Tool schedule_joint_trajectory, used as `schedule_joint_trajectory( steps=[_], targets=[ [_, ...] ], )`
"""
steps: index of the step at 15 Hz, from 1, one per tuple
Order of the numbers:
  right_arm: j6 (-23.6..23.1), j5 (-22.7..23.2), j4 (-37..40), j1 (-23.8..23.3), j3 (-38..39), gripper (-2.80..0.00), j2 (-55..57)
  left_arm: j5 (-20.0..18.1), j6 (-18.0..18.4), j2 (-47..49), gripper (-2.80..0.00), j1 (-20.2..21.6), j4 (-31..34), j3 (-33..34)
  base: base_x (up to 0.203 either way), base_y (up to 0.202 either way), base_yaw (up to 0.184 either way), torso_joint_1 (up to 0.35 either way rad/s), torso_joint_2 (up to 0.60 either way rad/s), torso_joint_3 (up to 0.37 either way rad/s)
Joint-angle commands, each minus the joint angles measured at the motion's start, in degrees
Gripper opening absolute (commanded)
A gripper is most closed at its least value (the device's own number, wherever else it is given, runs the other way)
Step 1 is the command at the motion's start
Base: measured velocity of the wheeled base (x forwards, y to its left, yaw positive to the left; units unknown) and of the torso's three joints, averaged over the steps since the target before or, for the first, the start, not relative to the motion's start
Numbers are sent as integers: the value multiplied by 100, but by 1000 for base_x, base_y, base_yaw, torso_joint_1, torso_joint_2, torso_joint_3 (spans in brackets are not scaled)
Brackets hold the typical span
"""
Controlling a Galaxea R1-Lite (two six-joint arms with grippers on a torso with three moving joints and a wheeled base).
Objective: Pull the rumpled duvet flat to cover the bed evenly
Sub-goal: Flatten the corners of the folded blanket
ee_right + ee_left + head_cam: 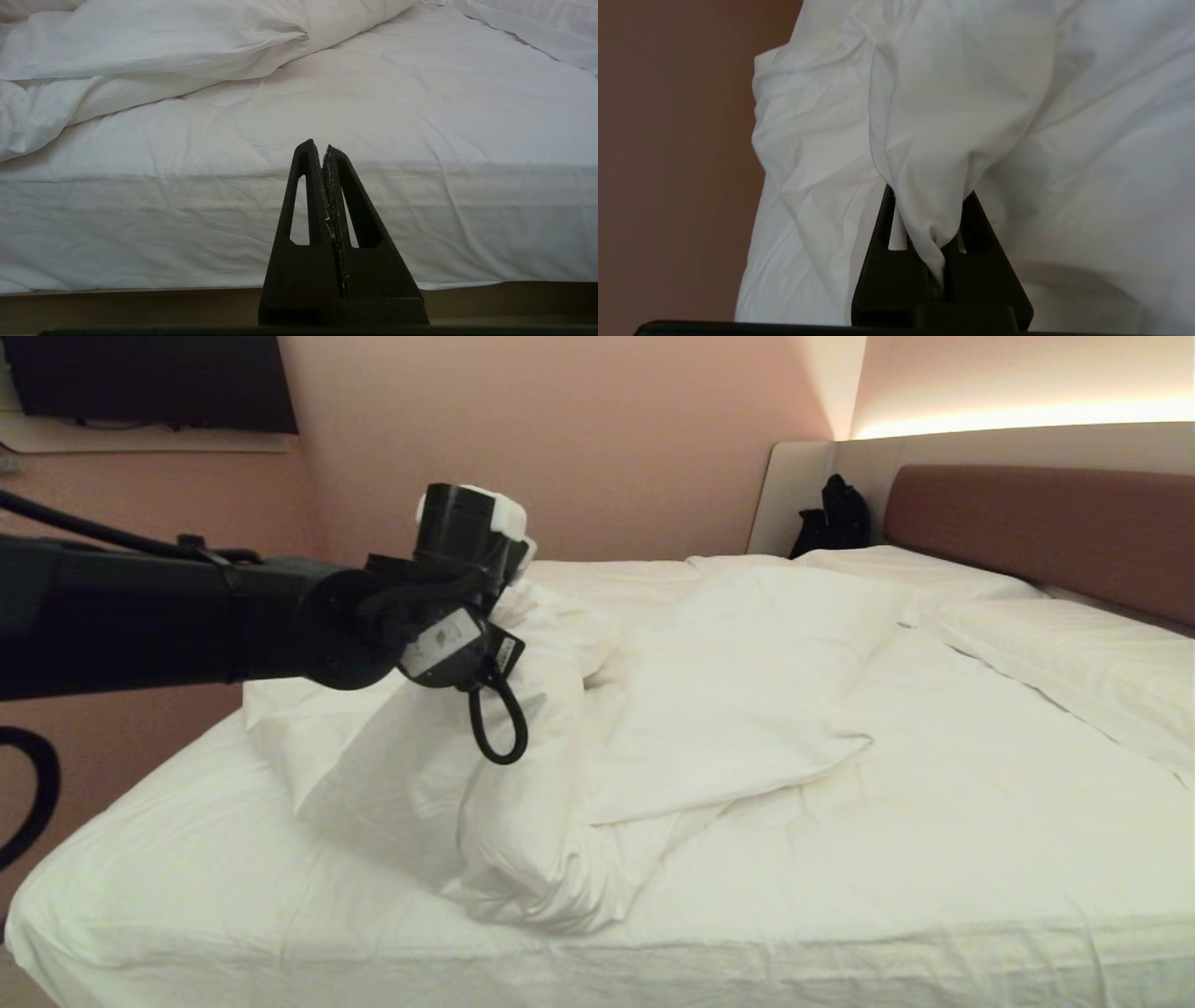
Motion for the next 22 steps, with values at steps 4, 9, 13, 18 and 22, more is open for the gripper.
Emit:
schedule_joint_trajectory(
  steps=[4, 9, 13, 18, 22],
  targets=[
    [7, 0, 1, 4, 0, -280, 9, 80, 12, -1427, -280, 526, 263, 1493, 0, 0, 0, 0, 0, 0],
    [-2, 0, 1, 4, 0, -280, 9, 38, -17, -2505, -280, 906, 263, 2760, 0, 0, 0, 0, 0, 0],
    [-2, 0, 1, 1, 0, -280, 9, 33, -56, -3557, -280, 1200, 262, 3938, 0, 0, 0, 0, 0, 0],
    [-2, 0, 1, 4, 0, -280, 9, 57, -65, -4756, -280, 1311, 279, 5398, 0, 0, 0, 0, 0, 0],
    [-2, 0, 1, 3, 0, -280, 9, -20, -132, -5171, -280, 1312, 244, 6459, 0, 0, 0, 0, 0, 0]
  ],
)
